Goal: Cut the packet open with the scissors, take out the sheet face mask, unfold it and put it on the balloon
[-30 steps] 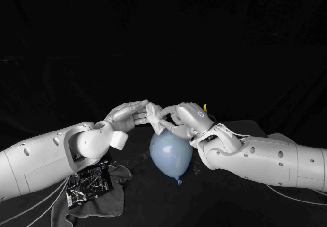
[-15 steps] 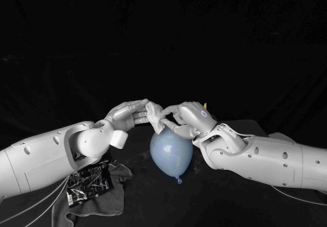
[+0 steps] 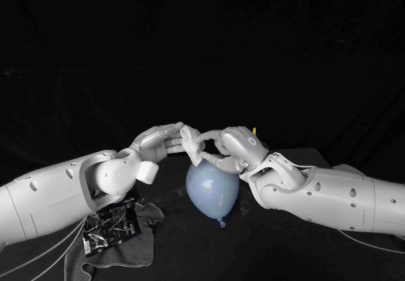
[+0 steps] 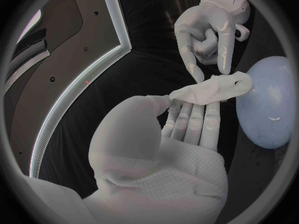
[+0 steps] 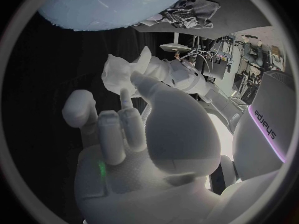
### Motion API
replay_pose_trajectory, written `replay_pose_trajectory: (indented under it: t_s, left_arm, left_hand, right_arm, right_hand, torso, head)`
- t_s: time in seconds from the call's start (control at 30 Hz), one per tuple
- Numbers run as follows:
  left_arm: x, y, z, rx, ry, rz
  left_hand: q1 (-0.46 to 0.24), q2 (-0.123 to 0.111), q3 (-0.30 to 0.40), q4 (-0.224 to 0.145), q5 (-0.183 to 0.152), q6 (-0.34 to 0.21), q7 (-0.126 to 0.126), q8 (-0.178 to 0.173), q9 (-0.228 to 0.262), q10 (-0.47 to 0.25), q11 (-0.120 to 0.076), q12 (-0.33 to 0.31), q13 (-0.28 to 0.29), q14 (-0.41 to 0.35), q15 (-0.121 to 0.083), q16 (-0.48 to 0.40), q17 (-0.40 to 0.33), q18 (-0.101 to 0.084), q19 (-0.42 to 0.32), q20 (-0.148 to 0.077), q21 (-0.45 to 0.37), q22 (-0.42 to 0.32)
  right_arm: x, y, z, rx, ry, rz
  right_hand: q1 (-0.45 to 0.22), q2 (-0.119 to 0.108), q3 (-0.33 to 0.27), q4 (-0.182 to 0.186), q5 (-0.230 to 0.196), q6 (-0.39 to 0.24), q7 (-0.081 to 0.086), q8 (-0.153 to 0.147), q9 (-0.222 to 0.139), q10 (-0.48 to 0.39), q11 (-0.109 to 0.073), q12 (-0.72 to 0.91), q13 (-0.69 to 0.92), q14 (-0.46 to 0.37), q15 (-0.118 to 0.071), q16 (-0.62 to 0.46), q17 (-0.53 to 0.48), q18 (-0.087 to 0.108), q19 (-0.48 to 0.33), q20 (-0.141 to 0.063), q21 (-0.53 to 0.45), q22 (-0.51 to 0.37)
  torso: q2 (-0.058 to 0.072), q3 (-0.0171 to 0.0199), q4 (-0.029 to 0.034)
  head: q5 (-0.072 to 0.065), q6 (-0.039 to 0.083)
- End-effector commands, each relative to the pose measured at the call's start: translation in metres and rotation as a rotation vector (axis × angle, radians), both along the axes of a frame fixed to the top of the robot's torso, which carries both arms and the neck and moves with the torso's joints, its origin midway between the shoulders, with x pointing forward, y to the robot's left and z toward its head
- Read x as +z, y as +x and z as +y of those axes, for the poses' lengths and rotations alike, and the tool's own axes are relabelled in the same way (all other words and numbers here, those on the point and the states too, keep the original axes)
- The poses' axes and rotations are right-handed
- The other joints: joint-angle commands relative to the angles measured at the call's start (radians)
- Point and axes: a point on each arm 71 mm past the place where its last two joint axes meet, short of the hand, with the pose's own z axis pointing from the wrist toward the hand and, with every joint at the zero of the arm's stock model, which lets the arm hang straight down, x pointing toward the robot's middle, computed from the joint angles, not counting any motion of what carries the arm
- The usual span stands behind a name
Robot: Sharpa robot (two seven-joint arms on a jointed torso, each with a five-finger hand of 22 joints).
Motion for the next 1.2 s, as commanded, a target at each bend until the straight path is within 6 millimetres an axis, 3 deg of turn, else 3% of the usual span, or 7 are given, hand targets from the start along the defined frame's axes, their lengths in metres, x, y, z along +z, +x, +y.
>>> replay_pose_trajectory:
  t_s: [0.03, 0.17, 0.47, 0.77, 0.9, 1.2]
  left_arm:
    - [0.002, -0.0009, -0.0029, -0.014, -0.015, 0.001]
    - [0.0019, -0.0014, -0.0035, -0.017, -0.013, 0.005]
    - [0.0021, -0.0027, -0.0056, -0.026, -0.023, 0.013]
    - [0.0021, -0.0029, -0.0055, -0.027, -0.03, 0.02]
    - [0.002, -0.0026, -0.0052, -0.025, -0.03, 0.02]
    - [0.0016, -0.0009, -0.0027, -0.012, -0.028, 0.018]
  left_hand:
    - [0.004, 0.015, 0.017, -0.007, 0.005, -0.012, 0.034, 0.013, 0.008, -0.009, 0.001, -0.002, 0.0, -0.004, 0.002, -0.006, -0.001, 0.016, 0.007, 0.0, -0.007, -0.002]
    - [-0.001, 0.023, 0.008, 0.012, 0.005, -0.031, 0.01, 0.032, 0.025, -0.016, 0.006, -0.001, 0.0, -0.003, 0.003, -0.007, -0.001, 0.016, 0.014, 0.001, -0.015, -0.002]
    - [0.002, 0.025, 0.006, 0.015, 0.005, -0.04, 0.009, 0.038, 0.032, -0.02, 0.005, -0.002, 0.0, -0.001, 0.002, -0.006, -0.001, 0.017, 0.023, -0.001, -0.014, -0.001]
    - [0.01, 0.027, 0.007, 0.014, 0.005, -0.05, 0.029, 0.048, 0.042, -0.022, -0.001, 0.0, 0.001, 0.003, -0.002, -0.004, 0.0, 0.016, 0.029, -0.004, -0.019, -0.001]
    - [0.013, 0.027, 0.007, 0.014, 0.005, -0.053, 0.036, 0.052, 0.044, -0.022, -0.002, 0.0, 0.001, 0.004, -0.002, -0.004, 0.0, 0.016, 0.029, -0.004, -0.021, -0.002]
    - [0.018, 0.026, 0.009, 0.012, 0.005, -0.056, 0.046, 0.056, 0.048, -0.021, -0.004, 0.001, 0.001, 0.006, -0.003, -0.004, 0.0, 0.016, 0.028, -0.004, -0.025, -0.002]
  right_arm:
    - [-0.001, -0.0001, 0.0037, 0.009, -0.037, -0.016]
    - [-0.0012, 0.0014, 0.0054, 0.006, -0.037, -0.025]
    - [0.0011, 0.0025, 0.0059, -0.003, 0.002, -0.073]
    - [0.0026, 0.0016, 0.007, 0.007, 0.02, -0.104]
    - [0.0031, 0.0002, 0.0076, 0.017, 0.021, -0.111]
    - [0.0035, -0.0018, 0.0051, 0.027, 0.019, -0.114]
  right_hand:
    - [0.005, -0.007, -0.007, 0.0, -0.001, -0.006, 0.002, -0.008, -0.002, 0.021, 0.008, -0.005, 0.165, 0.07, 0.008, -0.003, 0.2, 0.012, -0.01, -0.001, -0.007, 0.116]
    - [0.009, -0.005, -0.005, -0.001, -0.001, 0.0, 0.001, -0.009, -0.002, 0.021, 0.008, -0.004, 0.166, 0.07, 0.009, -0.003, 0.2, 0.012, -0.01, 0.001, -0.007, 0.116]
    - [0.028, 0.017, 0.008, 0.002, -0.001, 0.065, -0.016, 0.008, 0.001, 0.034, -0.006, 0.015, 0.18, 0.082, -0.001, 0.003, 0.219, 0.012, 0.009, 0.003, 0.019, 0.125]
    - [0.043, 0.033, 0.017, 0.0, -0.001, 0.132, -0.041, 0.037, 0.01, 0.042, -0.026, 0.026, 0.187, 0.088, -0.018, 0.006, 0.23, 0.011, 0.019, -0.009, 0.032, 0.129]
    - [0.045, 0.055, 0.02, 0.007, -0.001, 0.165, -0.055, 0.059, 0.019, 0.047, -0.039, 0.032, 0.193, 0.092, -0.028, 0.007, 0.235, 0.009, 0.027, -0.018, 0.043, 0.132]
    - [0.046, 0.074, 0.024, 0.012, -0.001, 0.174, -0.063, 0.073, 0.025, 0.05, -0.046, 0.036, 0.195, 0.094, -0.035, 0.008, 0.239, 0.007, 0.032, -0.025, 0.05, 0.134]
  torso:
    - [0.0, -0.0006, 0.0007]
    - [0.001, -0.0012, 0.001]
    - [0.001, -0.0008, 0.001]
    - [0.0, 0.0, 0.0007]
    - [0.0, -0.0001, 0.0002]
    - [0.0, -0.0006, 0.0004]
  head:
    - [-0.001, 0.0]
    - [-0.001, 0.001]
    - [0.0, 0.002]
    - [0.0, 0.001]
    - [-0.001, 0.001]
    - [0.0, 0.003]
